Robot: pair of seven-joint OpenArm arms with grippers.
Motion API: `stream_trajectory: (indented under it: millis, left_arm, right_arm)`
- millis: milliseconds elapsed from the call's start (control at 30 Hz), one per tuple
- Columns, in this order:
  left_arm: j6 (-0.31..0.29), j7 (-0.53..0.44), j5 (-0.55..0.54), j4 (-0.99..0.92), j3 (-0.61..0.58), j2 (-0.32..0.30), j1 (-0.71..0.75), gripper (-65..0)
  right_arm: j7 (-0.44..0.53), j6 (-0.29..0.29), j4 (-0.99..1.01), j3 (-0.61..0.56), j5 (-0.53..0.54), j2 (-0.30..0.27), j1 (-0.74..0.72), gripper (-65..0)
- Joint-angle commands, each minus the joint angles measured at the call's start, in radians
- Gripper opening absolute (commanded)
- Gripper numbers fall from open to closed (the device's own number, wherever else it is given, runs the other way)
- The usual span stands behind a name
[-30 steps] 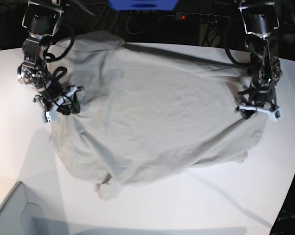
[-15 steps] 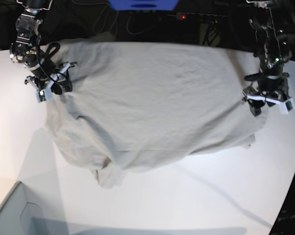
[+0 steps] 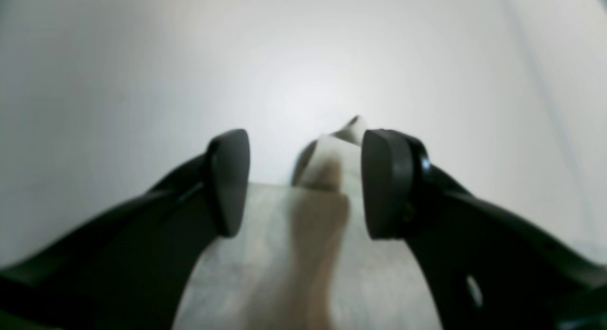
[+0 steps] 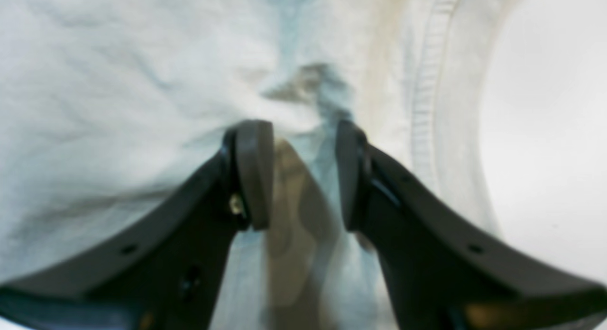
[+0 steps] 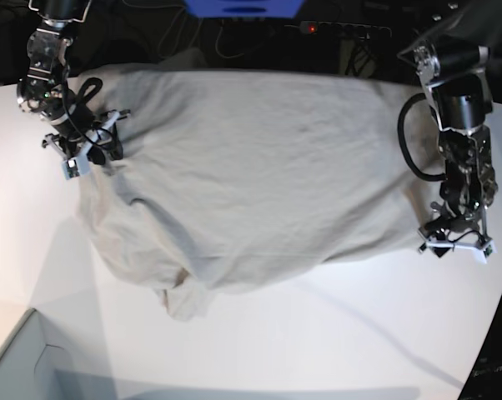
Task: Layout the t-shirt on the table in an organized manner, then fold the t-shirt properly
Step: 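Pull the shirt edge with both grippers to stretch it flat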
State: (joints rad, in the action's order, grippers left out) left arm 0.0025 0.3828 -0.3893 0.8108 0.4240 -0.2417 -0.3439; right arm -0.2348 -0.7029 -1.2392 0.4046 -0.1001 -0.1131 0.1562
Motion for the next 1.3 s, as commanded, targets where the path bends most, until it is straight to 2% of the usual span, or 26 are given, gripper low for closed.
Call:
stream_trajectory:
  millis: [0,67,167,433,500,533,600,667,767,833,1000,1233,1267]
  left_arm:
    - [-0.005,-0.026,0.008,-0.028,0.002,-0.02,-0.047,-28.7]
    - [-0.006,-0.038,0.025,-0.101,0.002,-0.02,-0.083,-28.5]
    - [-0.006,-0.106,0.068,-0.19,-0.004,-0.015,-0.114,-28.7]
    - [-0.006,-0.259,0.091,-0.333,-0.227,-0.015,-0.152,-29.1]
    - [-0.006,-0.265,0.091,-0.336,-0.245,-0.014,-0.152,-33.9]
    - [-0.006,-0.267,0.091,-0.336,-0.244,-0.012,-0.154,-38.7]
    - [-0.006,-0.267,0.091,-0.334,-0.242,0.002,-0.156,-50.2]
    - [-0.006,-0.269,0.091,-0.333,-0.242,0.005,-0.168,-64.7]
    - [-0.006,-0.27,0.091,-0.324,-0.241,0.005,-0.191,-63.0]
    - [-0.006,-0.285,0.091,-0.284,-0.241,0.005,-0.208,-64.9]
    - [0.001,-0.338,0.091,-0.216,-0.241,0.005,-0.283,-64.9]
    - [0.003,-0.341,0.095,-0.224,-0.241,-0.038,-0.361,-64.3]
    - [0.003,-0.338,0.097,-0.224,-0.241,-0.043,-0.364,-62.7]
  right_arm:
    - [-0.07,0.005,0.003,0.0,-0.046,-0.003,0.007,-42.7]
    - [-0.07,0.005,0.003,0.0,-0.046,-0.003,0.007,-42.7]
    - [-0.07,0.005,0.008,0.0,-0.046,-0.001,0.009,-42.7]
    - [-0.073,0.005,0.008,0.0,-0.046,-0.001,0.01,-42.7]
    - [-0.074,0.005,0.008,0.0,-0.046,-0.001,0.01,-42.7]
    - [-0.074,0.005,0.009,-0.002,-0.046,-0.001,0.01,-42.7]
    - [-0.074,0.005,0.009,-0.002,-0.046,-0.001,0.01,-42.7]
    - [-0.074,0.005,0.009,-0.002,-0.046,-0.001,0.01,-42.7]
    - [-0.074,0.005,0.009,-0.003,-0.046,-0.001,0.01,-42.7]
    - [-0.074,0.005,0.009,-0.005,-0.046,-0.001,0.009,-42.7]
    - [-0.073,0.005,0.009,-0.005,-0.046,-0.001,0.007,-42.7]
    - [-0.076,0.005,0.009,-0.005,-0.046,-0.001,0.009,-42.7]
    - [-0.076,0.005,0.009,-0.005,-0.046,0.0,0.009,-42.7]
